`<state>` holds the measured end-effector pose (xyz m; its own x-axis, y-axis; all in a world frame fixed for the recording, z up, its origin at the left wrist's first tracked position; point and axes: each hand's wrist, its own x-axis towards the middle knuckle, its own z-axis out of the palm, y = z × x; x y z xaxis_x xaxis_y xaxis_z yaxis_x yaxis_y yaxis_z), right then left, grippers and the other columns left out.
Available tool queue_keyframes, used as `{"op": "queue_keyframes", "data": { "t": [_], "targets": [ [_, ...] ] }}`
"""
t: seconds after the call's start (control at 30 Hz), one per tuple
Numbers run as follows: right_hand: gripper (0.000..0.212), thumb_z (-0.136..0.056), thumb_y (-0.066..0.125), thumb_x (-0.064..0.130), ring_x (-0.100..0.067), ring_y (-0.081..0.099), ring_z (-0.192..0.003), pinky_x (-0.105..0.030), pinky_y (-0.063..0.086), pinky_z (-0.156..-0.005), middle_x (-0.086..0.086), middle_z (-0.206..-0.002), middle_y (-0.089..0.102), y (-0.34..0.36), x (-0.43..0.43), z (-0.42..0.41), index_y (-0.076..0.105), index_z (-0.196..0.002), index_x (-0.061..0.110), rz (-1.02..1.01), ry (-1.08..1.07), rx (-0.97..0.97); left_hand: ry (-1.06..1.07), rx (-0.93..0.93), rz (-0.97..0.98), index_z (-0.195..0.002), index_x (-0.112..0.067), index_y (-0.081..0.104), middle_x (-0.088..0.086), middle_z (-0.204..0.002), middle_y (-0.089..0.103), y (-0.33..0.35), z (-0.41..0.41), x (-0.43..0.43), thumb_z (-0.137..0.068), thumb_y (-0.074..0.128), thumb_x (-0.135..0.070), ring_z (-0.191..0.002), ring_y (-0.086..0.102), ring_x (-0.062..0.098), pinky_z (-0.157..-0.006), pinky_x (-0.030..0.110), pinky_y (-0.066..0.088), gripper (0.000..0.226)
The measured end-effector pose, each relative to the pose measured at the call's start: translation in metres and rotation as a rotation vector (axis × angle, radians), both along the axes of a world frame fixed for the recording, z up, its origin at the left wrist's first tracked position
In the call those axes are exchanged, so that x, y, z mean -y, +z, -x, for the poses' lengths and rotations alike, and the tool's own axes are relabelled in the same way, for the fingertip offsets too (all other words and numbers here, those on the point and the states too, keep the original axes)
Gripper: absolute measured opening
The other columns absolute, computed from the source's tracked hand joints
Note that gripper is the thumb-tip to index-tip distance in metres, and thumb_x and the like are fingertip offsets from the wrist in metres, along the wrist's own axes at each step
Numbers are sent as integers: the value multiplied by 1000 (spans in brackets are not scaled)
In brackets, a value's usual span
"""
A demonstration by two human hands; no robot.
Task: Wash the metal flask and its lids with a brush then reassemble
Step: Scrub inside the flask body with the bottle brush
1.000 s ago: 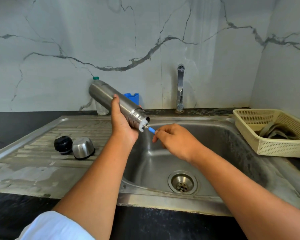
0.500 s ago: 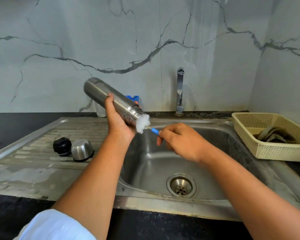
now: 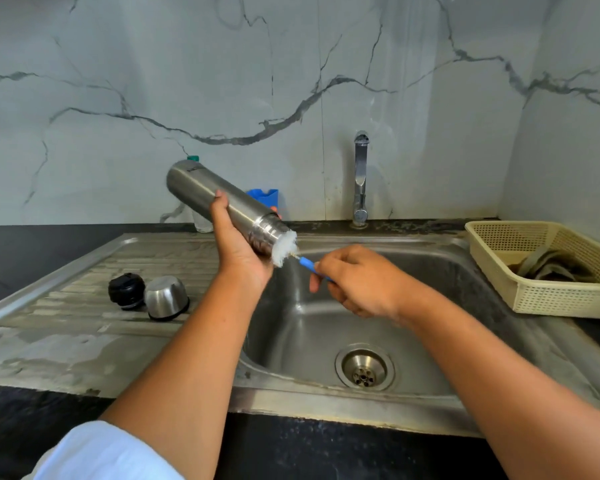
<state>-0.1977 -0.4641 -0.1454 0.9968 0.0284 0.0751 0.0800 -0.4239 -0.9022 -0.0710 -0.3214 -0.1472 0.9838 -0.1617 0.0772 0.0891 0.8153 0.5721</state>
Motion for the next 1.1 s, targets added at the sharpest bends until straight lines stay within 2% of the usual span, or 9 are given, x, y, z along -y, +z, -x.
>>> {"op": "queue_keyframes", "data": {
  "t": [0.2,0.33,0.47,0.53,0.7,0.77,0.87,1.0,1.1],
  "targets": [
    [29,-97,49,30,-11,46,-47,-27,35,-50,7,-51,53,-6,-8,-4,68,-78,18,218,-265,175,-107,48,-162,-130,-10,59,14,-108,70,-1,5,15,-87,64,-68,-89,73,25,-77,38,60,73],
    [30,-99,47,34,-22,53,-57,-30,34,-48,-2,-64,58,-9,-3,-3,59,-75,19,421,-390,277,18,-37,-623,-126,-23,62,6,-114,75,0,6,17,-91,51,-77,-102,73,23,-81,37,58,65],
    [29,-102,40,40,-27,58,-63,-33,41,-54,-2,-70,57,-12,6,-4,61,-94,22,716,-457,294,19,-80,-502,-117,-19,58,13,-114,71,4,7,18,-95,61,-61,-102,71,26,-89,43,59,47],
    [26,-101,40,40,-26,55,-62,-33,39,-54,0,-68,53,-11,7,-3,60,-94,24,767,-442,291,-80,-108,-344,-124,-16,57,17,-121,70,7,8,18,-87,69,-64,-107,71,32,-98,54,56,61],
    [28,-98,46,35,-24,54,-62,-31,34,-52,2,-65,54,-11,-5,-2,54,-73,23,621,-238,282,-48,-150,-123,-128,-12,62,12,-107,72,6,3,11,-75,83,-62,-95,73,30,-92,53,59,76],
    [33,-97,48,31,-17,48,-55,-30,34,-51,4,-59,53,-6,-2,3,56,-67,20,531,-172,261,6,-159,-54,-124,-9,63,12,-91,70,6,-4,-1,-76,85,-55,-77,73,27,-77,43,63,70],
    [32,-98,50,30,-13,45,-52,-29,37,-51,4,-58,55,0,1,8,68,-78,12,476,-119,244,48,-131,35,-105,-8,63,11,-75,66,10,-9,-12,-85,75,-51,-59,67,23,-59,30,59,50],
    [30,-96,51,29,-9,43,-46,-27,35,-49,6,-51,51,-5,-12,-1,70,-82,11,368,-155,211,-92,-12,-82,-108,-6,59,12,-76,65,-3,8,14,-89,69,-54,-64,66,23,-67,32,58,52],
    [32,-100,48,26,-13,35,-45,-26,29,-46,4,-51,42,-4,2,3,69,-80,12,80,-108,95,-101,11,-58,-116,-6,58,12,-82,66,2,6,17,-87,71,-52,-69,67,24,-68,33,58,56]
  ]
}}
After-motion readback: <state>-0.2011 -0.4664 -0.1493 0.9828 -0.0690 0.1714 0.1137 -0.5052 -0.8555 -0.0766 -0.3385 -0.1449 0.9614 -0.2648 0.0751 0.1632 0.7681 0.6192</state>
